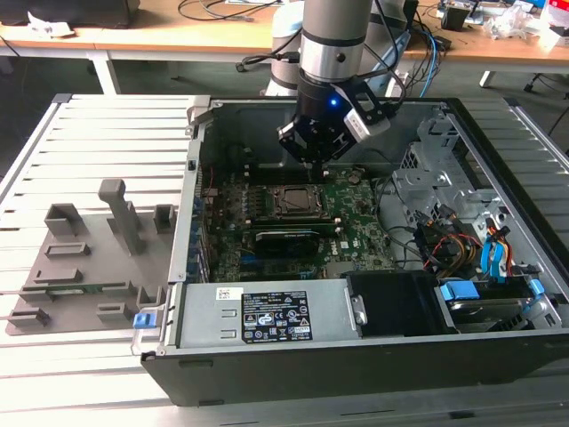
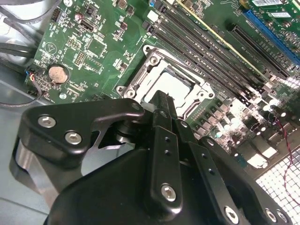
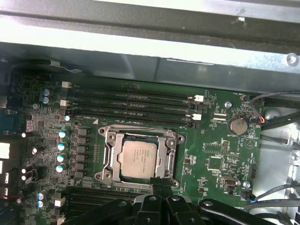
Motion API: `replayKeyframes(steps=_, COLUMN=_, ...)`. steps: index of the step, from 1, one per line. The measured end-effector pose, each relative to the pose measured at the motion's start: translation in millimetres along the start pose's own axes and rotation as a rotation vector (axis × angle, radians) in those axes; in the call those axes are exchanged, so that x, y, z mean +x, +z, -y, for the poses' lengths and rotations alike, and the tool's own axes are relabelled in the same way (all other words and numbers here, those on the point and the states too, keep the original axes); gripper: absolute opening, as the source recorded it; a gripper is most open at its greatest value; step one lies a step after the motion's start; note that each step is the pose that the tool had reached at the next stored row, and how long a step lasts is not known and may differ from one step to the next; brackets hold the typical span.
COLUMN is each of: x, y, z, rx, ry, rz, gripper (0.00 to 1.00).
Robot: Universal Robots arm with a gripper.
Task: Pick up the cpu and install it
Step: 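Install the second cpu locking lever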
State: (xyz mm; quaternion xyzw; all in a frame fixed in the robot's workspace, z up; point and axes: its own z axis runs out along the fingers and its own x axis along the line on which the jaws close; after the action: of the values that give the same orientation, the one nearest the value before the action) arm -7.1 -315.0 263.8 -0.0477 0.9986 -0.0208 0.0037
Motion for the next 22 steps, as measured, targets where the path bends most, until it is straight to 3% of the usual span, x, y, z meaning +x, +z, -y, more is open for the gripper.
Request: replayKeyframes(steps=22, x=4.2, y=1.3, z=22.8, rx=-0.0049, ry=0.0, rz=0.0006, gripper=0.11)
